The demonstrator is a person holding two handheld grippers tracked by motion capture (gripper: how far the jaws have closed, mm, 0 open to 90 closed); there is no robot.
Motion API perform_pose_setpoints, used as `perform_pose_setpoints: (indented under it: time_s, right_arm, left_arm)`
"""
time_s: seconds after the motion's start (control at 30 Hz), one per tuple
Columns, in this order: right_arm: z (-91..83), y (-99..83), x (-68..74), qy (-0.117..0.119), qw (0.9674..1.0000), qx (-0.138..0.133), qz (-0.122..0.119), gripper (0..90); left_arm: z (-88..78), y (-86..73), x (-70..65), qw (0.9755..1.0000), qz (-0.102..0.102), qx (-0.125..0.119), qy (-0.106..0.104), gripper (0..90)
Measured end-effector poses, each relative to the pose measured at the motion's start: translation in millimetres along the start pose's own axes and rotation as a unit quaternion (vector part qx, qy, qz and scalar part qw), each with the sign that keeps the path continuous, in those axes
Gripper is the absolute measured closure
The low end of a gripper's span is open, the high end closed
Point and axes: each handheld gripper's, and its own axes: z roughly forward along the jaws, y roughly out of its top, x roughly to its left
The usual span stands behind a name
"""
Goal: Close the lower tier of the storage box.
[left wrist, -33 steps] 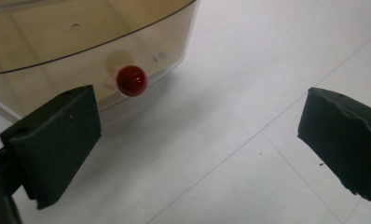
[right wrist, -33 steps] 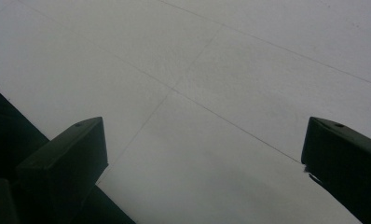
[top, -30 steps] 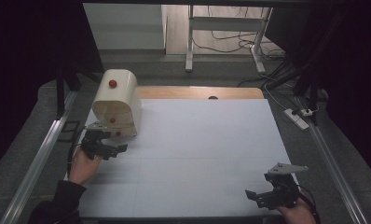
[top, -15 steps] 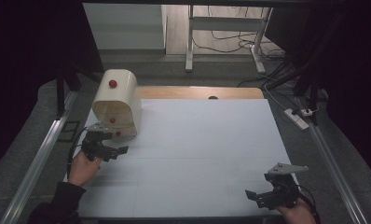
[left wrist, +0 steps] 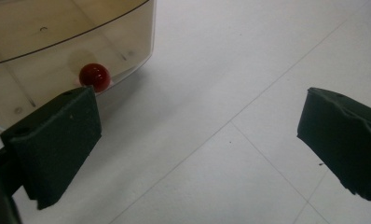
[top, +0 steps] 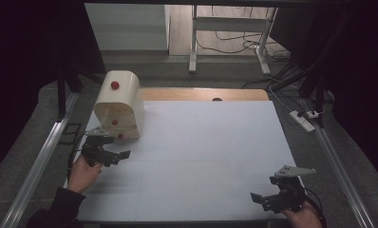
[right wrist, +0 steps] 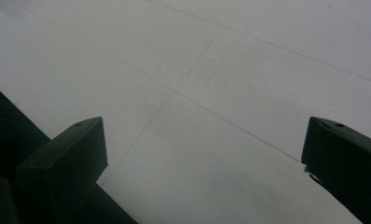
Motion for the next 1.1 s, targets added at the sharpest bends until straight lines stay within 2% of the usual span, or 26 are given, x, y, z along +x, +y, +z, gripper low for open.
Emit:
perform_pose_setpoints:
  time_s: [0.13,0.43,1.1]
  right_arm:
    - [-0.3,0.1,-0.5,-0.001,1.0000,0.000,0.004,0.2]
    - [-0.1,0.0,0.9,0.002,1.0000,-0.001,-0.006,0.2]
    - [0.4,0.0,1.2,0.006,0.9999,0.002,-0.009,0.2]
  left_arm:
    - [-2.3,-0.5,-2.6,1.0000,0.002,-0.002,0.000,0.0]
    - [-6.0,-2.7,-8.5,1.0000,0.001,-0.004,-0.004,0.0]
    - [-15.3,-10.3,-16.1,1.0000,0.005,-0.005,-0.003,0.0]
